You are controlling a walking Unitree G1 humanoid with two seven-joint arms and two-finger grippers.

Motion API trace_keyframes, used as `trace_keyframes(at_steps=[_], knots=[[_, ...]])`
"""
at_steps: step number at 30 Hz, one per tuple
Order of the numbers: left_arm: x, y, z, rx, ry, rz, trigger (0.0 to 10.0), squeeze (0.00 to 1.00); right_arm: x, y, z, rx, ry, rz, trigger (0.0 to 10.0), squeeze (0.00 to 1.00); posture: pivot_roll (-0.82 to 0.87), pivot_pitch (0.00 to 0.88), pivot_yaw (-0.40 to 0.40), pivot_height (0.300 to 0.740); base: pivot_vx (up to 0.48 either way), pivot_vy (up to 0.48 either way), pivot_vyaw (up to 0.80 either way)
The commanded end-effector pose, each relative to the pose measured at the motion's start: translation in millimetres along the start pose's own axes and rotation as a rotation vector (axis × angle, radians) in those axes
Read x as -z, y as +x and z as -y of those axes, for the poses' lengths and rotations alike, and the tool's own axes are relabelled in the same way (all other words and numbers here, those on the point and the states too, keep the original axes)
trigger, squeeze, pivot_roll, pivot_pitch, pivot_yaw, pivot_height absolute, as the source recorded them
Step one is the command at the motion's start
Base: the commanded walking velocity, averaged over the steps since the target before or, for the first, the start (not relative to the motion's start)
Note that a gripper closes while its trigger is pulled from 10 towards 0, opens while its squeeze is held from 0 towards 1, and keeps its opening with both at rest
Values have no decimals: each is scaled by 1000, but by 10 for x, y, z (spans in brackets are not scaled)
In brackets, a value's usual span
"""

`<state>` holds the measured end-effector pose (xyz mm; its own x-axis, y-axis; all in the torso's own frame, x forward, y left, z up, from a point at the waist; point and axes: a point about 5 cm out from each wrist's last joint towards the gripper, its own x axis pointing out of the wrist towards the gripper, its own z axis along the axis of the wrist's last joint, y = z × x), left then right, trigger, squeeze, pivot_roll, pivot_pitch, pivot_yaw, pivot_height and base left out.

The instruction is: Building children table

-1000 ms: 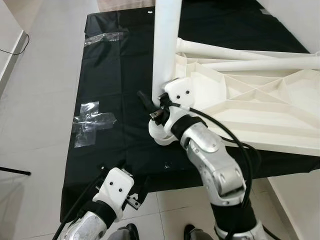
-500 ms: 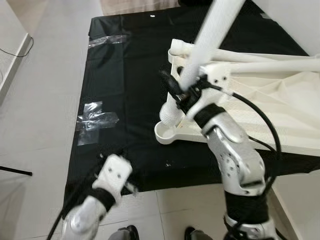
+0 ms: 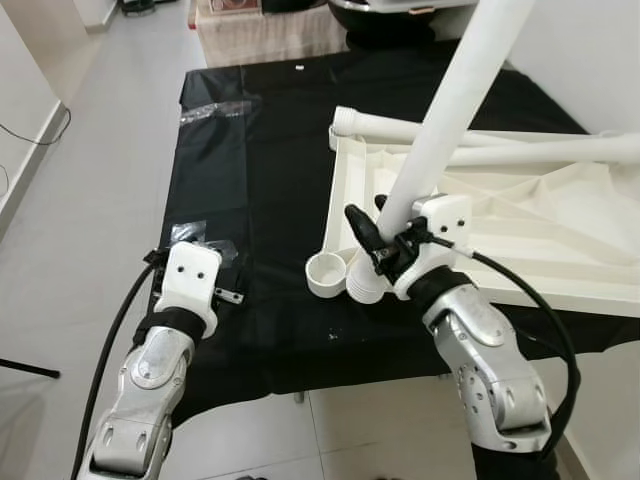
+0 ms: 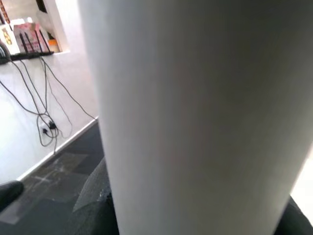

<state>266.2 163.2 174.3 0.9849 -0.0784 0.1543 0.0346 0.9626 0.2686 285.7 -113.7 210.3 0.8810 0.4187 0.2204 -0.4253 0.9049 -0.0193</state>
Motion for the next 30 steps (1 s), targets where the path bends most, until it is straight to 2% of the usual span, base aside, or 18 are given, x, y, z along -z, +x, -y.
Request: trace_keyframes(at_steps=[1, 4, 7, 9, 17, 24, 30], knots=[[129, -54, 34, 3, 11, -50, 10000, 0, 86, -38, 25, 10, -2, -18, 10000, 0, -52, 112, 29, 740, 0, 0, 0], [243, -136, 91, 27, -2, -92, 10000, 0, 176, -96, 67, 35, 4, -38, 10000, 0, -52, 111, 30, 740, 0, 0, 0], [370, -315, 225, 91, -25, -156, 10000, 0, 259, -176, 15, 30, 33, -44, 10000, 0, -52, 112, 35, 740, 0, 0, 0], [376, -366, 268, 115, -34, -164, 10000, 0, 281, -197, -34, 15, 51, -42, 10000, 0, -51, 112, 35, 740, 0, 0, 0], [382, -373, 283, 127, -36, -165, 10000, 0, 375, -215, -118, -15, 57, -55, 10000, 0, -48, 112, 33, 740, 0, 0, 0], [340, -407, 338, 153, 42, -126, 10000, 0, 447, -230, -142, -31, 52, -71, 10000, 0, -50, 117, 32, 740, 0, 0, 0], [307, -419, 358, 145, 47, -119, 10000, 0, 480, -230, -125, -27, 67, -76, 10000, 0, -48, 118, 32, 740, 0, 0, 0]])
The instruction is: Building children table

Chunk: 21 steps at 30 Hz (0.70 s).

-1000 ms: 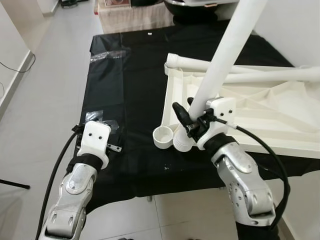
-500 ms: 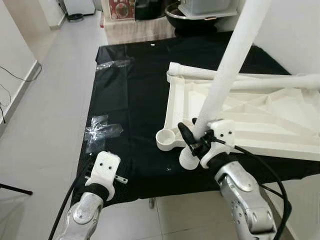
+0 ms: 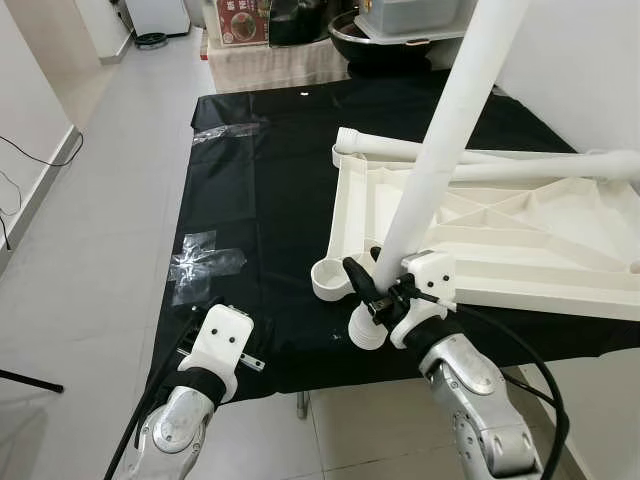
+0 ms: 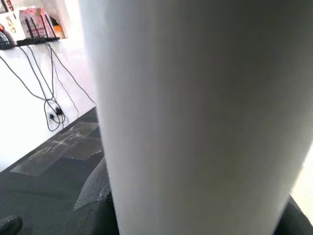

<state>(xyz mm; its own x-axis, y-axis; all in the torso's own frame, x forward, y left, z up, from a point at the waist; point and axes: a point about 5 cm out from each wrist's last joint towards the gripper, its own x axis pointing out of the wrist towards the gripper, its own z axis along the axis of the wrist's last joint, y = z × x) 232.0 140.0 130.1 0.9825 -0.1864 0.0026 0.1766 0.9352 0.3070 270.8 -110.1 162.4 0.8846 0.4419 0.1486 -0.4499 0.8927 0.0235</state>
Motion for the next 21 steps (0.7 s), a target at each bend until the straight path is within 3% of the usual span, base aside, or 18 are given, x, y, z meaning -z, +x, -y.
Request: trace_keyframes(at_steps=[1, 21], knots=[[8, -31, 9, -3, 18, -6, 10000, 0, 42, -5, -18, -9, 19, -3, 10000, 0, -48, 118, 32, 740, 0, 0, 0], [24, 28, 16, -17, 38, 11, 10000, 0, 83, 22, 8, -12, 44, 0, 10000, 0, -51, 114, 28, 740, 0, 0, 0]])
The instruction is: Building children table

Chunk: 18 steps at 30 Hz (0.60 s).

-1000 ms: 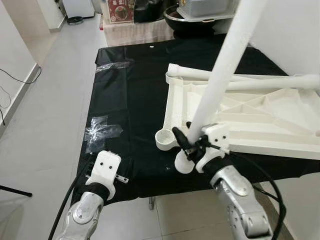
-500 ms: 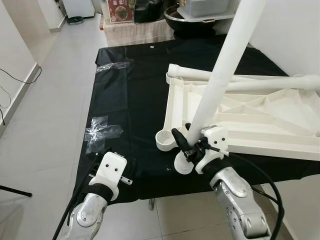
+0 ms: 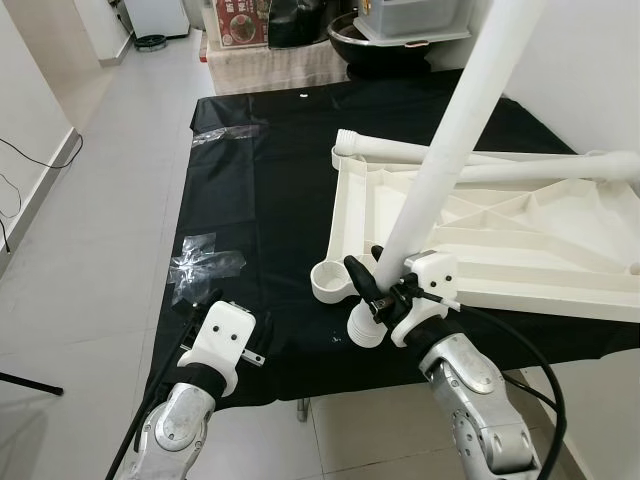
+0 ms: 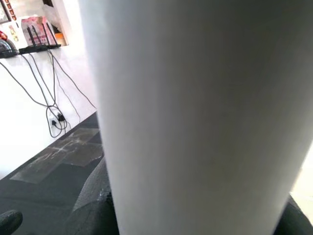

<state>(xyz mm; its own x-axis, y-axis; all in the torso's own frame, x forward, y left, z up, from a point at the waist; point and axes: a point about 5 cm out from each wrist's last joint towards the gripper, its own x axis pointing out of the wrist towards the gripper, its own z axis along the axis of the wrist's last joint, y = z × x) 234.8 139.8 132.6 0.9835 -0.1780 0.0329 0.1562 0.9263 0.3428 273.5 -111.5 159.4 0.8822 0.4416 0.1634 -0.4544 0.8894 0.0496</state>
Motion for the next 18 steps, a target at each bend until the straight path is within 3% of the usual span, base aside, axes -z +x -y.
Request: trace_keyframes(at_steps=[1, 18], knots=[[49, 0, 26, 0, -1, -16, 10000, 0, 53, 9, -17, -11, 17, -15, 10000, 0, -51, 114, 28, 740, 0, 0, 0], [72, 28, -13, -7, -15, -20, 10000, 0, -35, 42, -31, -33, 17, 25, 10000, 0, -35, 99, 32, 740, 0, 0, 0]])
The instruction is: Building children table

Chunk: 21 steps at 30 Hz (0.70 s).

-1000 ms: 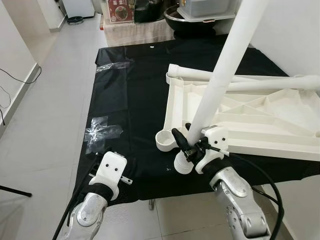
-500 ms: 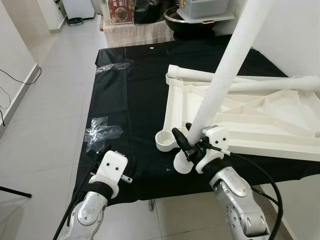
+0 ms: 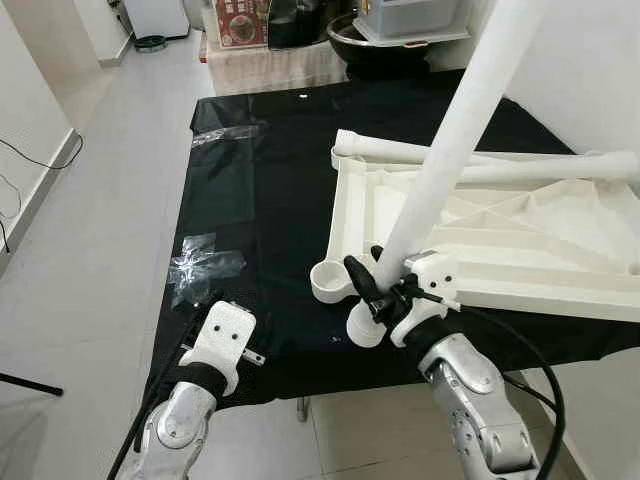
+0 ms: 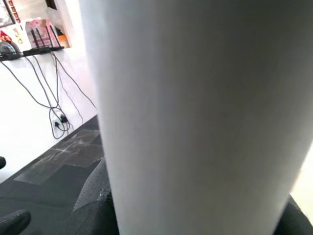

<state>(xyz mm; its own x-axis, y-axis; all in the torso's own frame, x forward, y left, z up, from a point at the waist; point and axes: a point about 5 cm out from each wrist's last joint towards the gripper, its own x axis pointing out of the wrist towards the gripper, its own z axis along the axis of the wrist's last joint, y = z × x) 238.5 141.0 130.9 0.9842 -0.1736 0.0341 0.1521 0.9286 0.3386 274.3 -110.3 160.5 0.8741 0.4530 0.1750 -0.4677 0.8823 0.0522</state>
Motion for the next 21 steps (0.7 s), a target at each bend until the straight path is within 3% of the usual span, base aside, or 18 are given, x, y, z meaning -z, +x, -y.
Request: trace_keyframes(at_steps=[1, 7, 10, 11, 12, 15, 18, 21], knots=[[49, -8, -3, -6, -8, -20, 10000, 0, -65, 41, -18, -22, 7, 28, 10000, 0, -32, 99, 31, 740, 0, 0, 0], [46, -18, 7, -5, 0, -16, 10000, 0, -376, 163, -10, -82, -13, 118, 10000, 0, -30, 94, 19, 740, 0, 0, 0], [25, -36, 56, 46, 0, -3, 10000, 0, -768, 300, -68, -242, 55, 233, 10000, 0, -14, 94, 7, 740, 0, 0, 0], [18, -48, 72, 65, -6, 0, 10000, 0, -876, 319, -107, -320, 47, 258, 10000, 0, -5, 98, -1, 740, 0, 0, 0], [18, -48, 72, 65, -6, 0, 10000, 0, -876, 319, -107, -320, 47, 258, 10000, 0, -5, 98, -1, 740, 0, 0, 0], [-30, -111, 133, 153, -65, 17, 10000, 0, -1086, 436, -253, -558, -16, 273, 10000, 0, 1, 119, -11, 740, 0, 0, 0], [-77, -170, 203, 227, -75, 32, 10000, 0, -1069, 564, -327, -603, -94, 237, 10000, 0, 13, 142, -26, 740, 0, 0, 0], [-107, -245, 256, 263, -63, 27, 10000, 0, -950, 869, -346, -551, -123, 142, 10000, 0, 24, 176, -35, 740, 0, 0, 0]])
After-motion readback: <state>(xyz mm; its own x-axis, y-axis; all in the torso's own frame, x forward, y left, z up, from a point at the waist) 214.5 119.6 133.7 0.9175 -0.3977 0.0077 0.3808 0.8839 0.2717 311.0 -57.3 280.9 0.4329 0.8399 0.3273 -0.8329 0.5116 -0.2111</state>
